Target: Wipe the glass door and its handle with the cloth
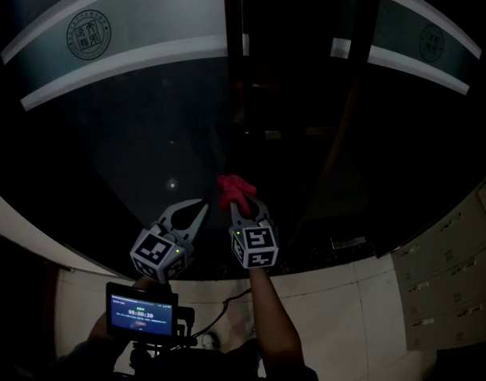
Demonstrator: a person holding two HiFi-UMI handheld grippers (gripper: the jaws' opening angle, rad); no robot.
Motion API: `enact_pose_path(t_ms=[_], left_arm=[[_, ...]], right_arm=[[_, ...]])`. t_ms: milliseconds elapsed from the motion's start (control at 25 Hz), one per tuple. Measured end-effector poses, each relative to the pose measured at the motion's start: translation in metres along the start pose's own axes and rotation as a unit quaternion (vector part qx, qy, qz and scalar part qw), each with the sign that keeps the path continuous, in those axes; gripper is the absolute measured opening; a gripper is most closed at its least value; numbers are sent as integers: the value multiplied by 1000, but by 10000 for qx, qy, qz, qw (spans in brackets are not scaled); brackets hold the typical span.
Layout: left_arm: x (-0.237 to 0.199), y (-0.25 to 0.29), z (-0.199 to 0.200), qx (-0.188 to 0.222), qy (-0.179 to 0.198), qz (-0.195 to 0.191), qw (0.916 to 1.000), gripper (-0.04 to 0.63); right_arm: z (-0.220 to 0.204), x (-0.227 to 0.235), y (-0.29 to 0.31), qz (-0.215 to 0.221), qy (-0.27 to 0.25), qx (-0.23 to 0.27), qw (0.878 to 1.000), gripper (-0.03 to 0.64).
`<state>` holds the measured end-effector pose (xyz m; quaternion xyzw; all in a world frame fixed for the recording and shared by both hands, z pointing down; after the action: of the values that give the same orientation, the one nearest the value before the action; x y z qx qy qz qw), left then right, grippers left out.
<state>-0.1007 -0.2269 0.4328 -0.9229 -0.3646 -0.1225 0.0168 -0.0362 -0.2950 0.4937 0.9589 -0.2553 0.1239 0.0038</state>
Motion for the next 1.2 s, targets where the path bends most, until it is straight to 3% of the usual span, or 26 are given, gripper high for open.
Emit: enact_pose_path(t_ms=[160, 520, 800, 960, 1200], left_arm=[[-1, -4, -1, -19, 44, -66, 10000, 12], [-5, -15, 3, 114, 71, -97, 9999, 12], [0, -37, 12, 469, -160, -185, 9986, 12], [25, -51, 23, 417, -241, -298, 9984, 12], [50, -76, 29, 194, -277, -15, 9994, 11]], right_arm=[[-23, -4, 2, -66, 139, -285, 9995, 29], [-13, -15, -9, -188, 111, -236, 9995, 29], [34, -50, -59, -297, -43, 239, 9993, 29], [60, -71, -98, -333, -181, 560, 9977, 29], [93, -93, -154, -57, -177, 1021, 9946, 29]])
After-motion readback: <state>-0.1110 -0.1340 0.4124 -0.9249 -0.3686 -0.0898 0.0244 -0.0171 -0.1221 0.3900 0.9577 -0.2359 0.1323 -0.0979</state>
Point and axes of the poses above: the fingertips, and each gripper's own axes: y forward along the fingers, x to its right, z out of its top, the point moved 1 cm from there along -y, backward along the fingers, and after that the axes turned 9 degrees about y, right-handed, at the moved point
